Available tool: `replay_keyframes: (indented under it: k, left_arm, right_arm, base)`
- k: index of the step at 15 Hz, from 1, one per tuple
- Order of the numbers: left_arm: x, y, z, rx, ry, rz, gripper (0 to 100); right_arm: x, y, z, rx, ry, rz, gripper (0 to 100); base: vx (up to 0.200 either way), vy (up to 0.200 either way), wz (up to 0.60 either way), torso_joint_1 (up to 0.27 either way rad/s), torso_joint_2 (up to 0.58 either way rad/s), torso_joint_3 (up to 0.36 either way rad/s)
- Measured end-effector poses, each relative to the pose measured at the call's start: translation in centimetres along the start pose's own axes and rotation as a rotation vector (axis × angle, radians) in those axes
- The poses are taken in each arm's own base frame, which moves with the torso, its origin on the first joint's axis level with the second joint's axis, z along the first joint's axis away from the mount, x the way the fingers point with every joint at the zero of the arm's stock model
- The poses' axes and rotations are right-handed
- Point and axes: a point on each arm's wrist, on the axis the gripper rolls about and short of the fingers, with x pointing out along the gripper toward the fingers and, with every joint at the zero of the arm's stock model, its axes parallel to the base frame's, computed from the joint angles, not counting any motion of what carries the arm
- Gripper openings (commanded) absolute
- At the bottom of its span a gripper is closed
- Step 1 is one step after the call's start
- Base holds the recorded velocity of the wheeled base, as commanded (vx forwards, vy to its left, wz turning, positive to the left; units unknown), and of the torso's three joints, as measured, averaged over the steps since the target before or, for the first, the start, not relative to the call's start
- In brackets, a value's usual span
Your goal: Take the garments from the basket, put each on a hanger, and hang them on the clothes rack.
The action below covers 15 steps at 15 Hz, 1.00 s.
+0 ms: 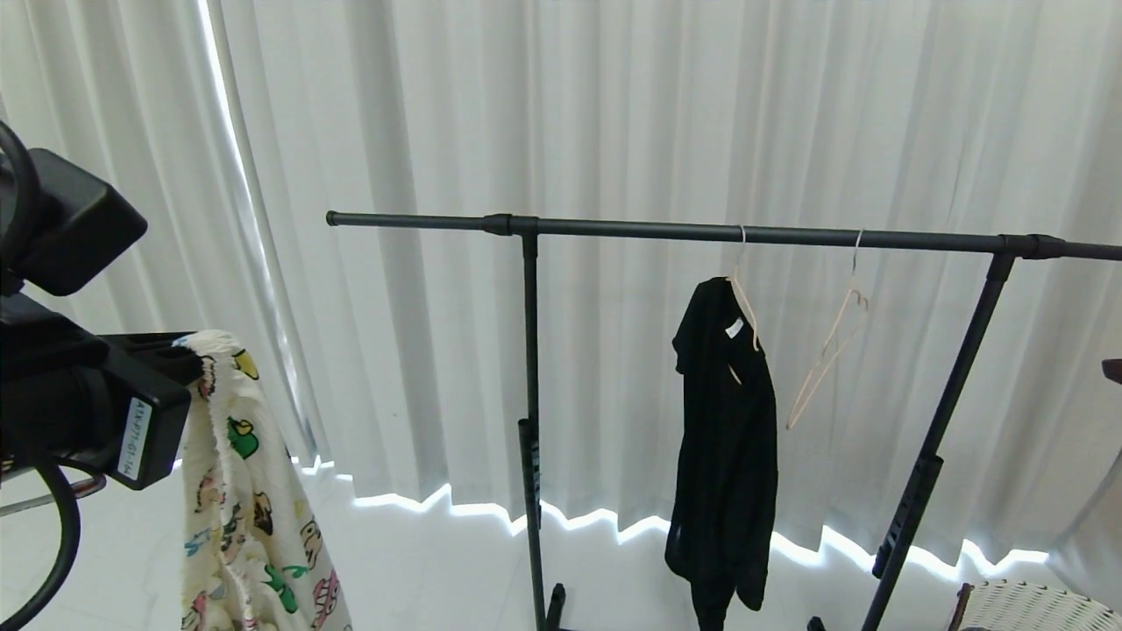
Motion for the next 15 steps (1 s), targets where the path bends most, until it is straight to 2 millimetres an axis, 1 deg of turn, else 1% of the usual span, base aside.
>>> replay_keyframes:
  k: [6, 10, 15]
  left_arm:
    - [0.03, -0.05, 0.07, 0.000, -0.009, -0.001, 0]
    - [0.05, -0.07, 0.00, 0.014, -0.007, -0.001, 0]
    - [0.10, -0.11, 0.01, 0.021, -0.007, -0.004, 0]
  right_arm:
    - [-0.06, -0.03, -0.01, 0.000, -0.001, -0.001, 100]
    - [-0.15, -0.05, -0.37, -0.004, 0.004, 0.000, 100]
    - [-0.34, -0.09, -0.44, 0.001, -0.002, 0.011, 100]
  base:
    - [0.000, 0.000, 0.00, 0.000, 0.00, 0.000]
    - [0.000, 0.000, 0.00, 0.000, 0.00, 0.000]
    - [0.200, 0.000, 0.00, 0.000, 0.00, 0.002]
